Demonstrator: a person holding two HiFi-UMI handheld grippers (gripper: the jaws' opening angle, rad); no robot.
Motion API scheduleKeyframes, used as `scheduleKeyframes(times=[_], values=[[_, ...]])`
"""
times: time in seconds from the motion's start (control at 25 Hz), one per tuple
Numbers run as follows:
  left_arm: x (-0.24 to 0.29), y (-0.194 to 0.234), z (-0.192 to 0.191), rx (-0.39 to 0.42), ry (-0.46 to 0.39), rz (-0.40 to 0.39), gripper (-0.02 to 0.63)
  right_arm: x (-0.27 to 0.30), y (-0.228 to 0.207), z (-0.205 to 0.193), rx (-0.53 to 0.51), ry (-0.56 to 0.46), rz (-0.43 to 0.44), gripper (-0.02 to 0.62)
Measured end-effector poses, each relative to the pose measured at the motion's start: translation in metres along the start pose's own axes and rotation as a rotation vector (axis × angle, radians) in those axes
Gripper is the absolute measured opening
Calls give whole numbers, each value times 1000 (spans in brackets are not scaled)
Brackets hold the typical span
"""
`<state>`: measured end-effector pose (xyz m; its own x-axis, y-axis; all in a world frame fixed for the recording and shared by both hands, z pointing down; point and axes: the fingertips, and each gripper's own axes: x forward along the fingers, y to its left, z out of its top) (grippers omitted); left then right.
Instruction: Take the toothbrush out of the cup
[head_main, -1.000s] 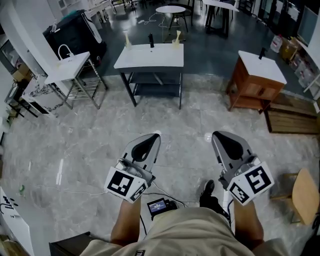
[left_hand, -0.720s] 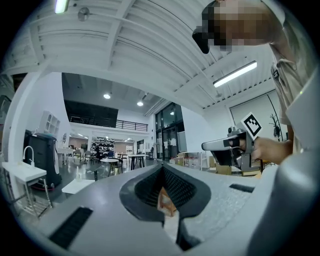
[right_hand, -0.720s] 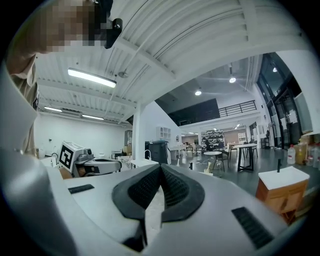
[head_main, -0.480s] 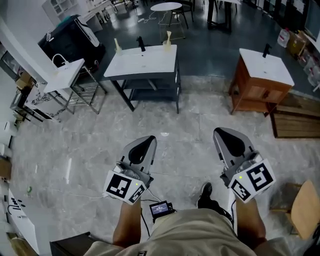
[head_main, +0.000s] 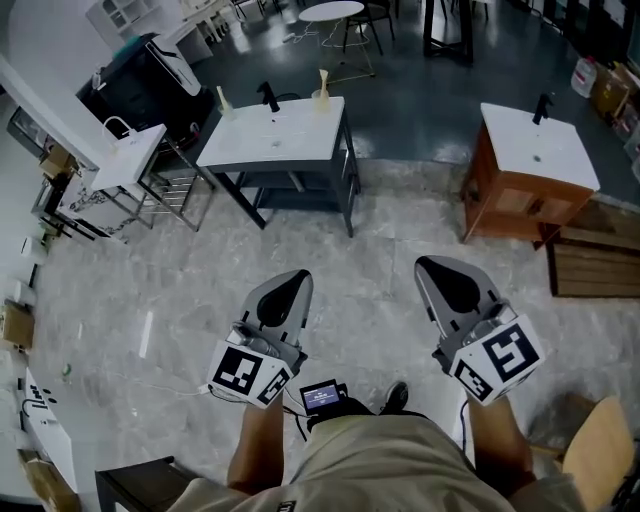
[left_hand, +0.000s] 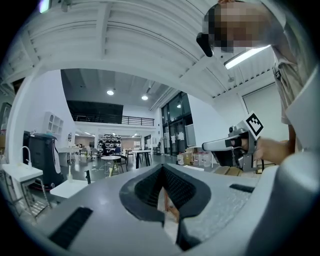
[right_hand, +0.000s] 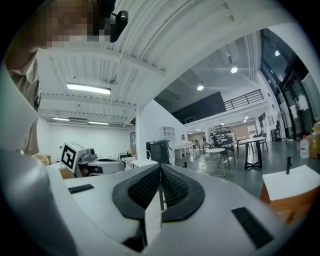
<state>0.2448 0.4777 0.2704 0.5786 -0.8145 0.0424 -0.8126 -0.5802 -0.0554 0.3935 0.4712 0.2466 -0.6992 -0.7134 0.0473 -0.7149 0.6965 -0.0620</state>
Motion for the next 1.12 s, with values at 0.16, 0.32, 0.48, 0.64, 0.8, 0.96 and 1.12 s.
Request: scheduleKeyframes(times=[0.16, 0.32, 0.48, 0.64, 0.8, 0.96, 1.12], values=[[19, 1, 10, 14, -3, 16, 6, 5, -21, 3, 6, -3, 21, 5], [36, 15, 12, 15, -14, 37, 6, 22, -38, 5, 3, -4, 34, 5], [54, 46, -2, -1, -9, 41, 6, 57, -55, -1, -2, 8, 34, 5], [79, 91, -11, -8, -18, 40, 6, 105, -73, -6, -6, 23, 28, 5], [108, 148, -8, -13, -38, 26, 6, 166, -88, 2, -17, 21, 16, 5], [137, 210, -6, -11, -41, 4, 6, 230, -101, 10, -17, 19, -2, 5], [164, 260, -3, -8, -53, -25, 6, 285, -119, 13, -15, 18, -31, 5]])
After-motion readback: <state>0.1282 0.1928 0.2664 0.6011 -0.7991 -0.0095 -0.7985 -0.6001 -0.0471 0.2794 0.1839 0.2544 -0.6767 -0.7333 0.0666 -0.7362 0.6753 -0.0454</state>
